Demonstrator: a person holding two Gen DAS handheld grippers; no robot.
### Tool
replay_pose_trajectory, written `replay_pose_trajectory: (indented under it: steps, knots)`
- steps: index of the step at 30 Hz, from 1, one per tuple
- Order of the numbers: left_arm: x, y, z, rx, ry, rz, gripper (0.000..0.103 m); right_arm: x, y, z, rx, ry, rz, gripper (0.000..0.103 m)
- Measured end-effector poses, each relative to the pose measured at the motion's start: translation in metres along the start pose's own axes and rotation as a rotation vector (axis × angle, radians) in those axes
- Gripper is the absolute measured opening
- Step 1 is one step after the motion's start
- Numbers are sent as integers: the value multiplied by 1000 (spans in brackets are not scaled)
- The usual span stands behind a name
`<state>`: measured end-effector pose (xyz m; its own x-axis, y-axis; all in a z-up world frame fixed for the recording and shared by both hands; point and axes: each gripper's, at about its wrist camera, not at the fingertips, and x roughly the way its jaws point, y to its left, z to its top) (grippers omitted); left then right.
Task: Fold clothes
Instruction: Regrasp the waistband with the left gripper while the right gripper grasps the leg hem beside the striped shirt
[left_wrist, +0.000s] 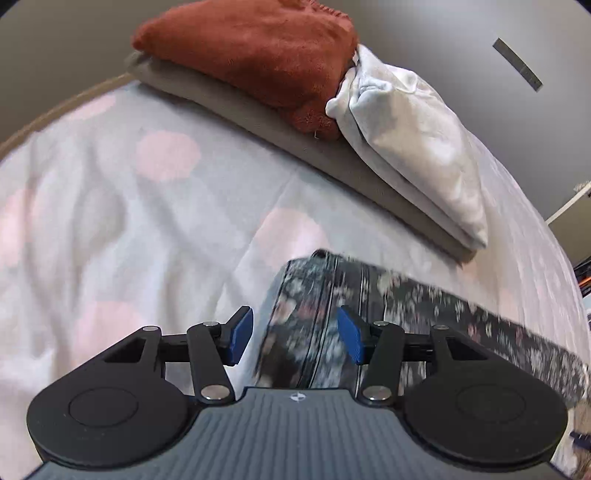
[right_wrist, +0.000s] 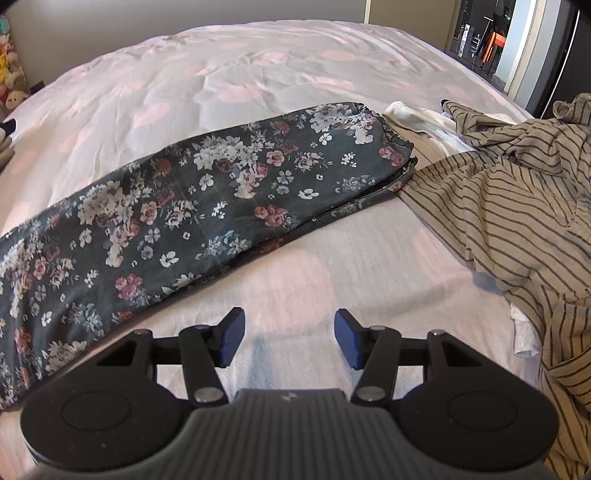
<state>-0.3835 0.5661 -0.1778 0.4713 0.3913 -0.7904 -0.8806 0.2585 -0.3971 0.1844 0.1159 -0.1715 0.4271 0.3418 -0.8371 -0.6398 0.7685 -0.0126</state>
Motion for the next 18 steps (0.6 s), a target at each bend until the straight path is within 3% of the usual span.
replay_pose_trajectory:
  steps: [3, 4, 5, 6, 7, 12, 18]
  knots:
    - [23, 2, 2, -36, 1, -21, 48, 2, 3, 1, -9, 11, -17, 57]
    - [27, 2, 2, -38, -14, -23, 43, 3, 4, 1, -13, 16, -24, 57]
    - [27, 0, 0, -19, -35, -26, 36, 4, 6, 1, -19, 21, -31, 57]
    - [26, -4, -1, 8, -58, -32, 19, 4, 7, 2, -26, 26, -37, 57]
    - [23, -8, -3, 34, -84, -34, 16, 5, 9, 2, -33, 31, -42, 57]
    - [3, -26, -2, 96, -196, -42, 12, 12, 10, 4, -36, 66, -46, 57]
    - [32, -33, 5, 120, -73, 89, 14, 13, -4, 11, 73, 73, 19, 57]
